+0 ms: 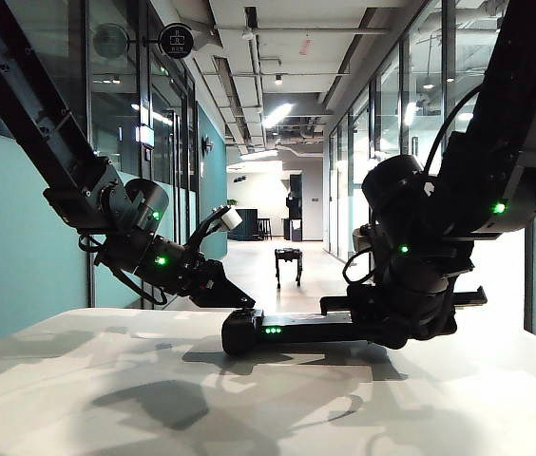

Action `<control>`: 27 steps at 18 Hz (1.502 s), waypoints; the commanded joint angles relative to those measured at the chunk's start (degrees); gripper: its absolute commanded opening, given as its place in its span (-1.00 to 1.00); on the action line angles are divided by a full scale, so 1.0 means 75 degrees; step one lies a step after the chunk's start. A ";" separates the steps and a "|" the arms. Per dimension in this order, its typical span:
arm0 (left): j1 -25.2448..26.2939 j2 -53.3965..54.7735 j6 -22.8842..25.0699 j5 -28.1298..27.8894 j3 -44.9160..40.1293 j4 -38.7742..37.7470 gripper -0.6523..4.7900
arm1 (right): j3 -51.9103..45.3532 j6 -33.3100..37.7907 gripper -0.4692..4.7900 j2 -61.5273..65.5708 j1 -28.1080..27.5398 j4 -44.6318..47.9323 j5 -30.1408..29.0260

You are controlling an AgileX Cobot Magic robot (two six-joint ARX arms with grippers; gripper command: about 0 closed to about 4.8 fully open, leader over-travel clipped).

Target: Push the left joystick on the remote control sitting on the white table backward to make the robot dog back up in a straight line until it returns close to you.

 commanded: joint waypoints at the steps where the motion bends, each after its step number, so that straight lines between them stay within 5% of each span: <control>1: -0.0015 -0.0041 0.0058 0.0055 0.0000 -0.0163 -0.78 | 0.0038 0.0029 -0.22 -0.0085 0.0017 0.0254 0.0073; 27: -0.0015 -0.0041 0.0230 0.0055 0.0000 -0.0280 -0.78 | 0.0038 0.0029 -0.22 -0.0085 0.0017 0.0254 0.0073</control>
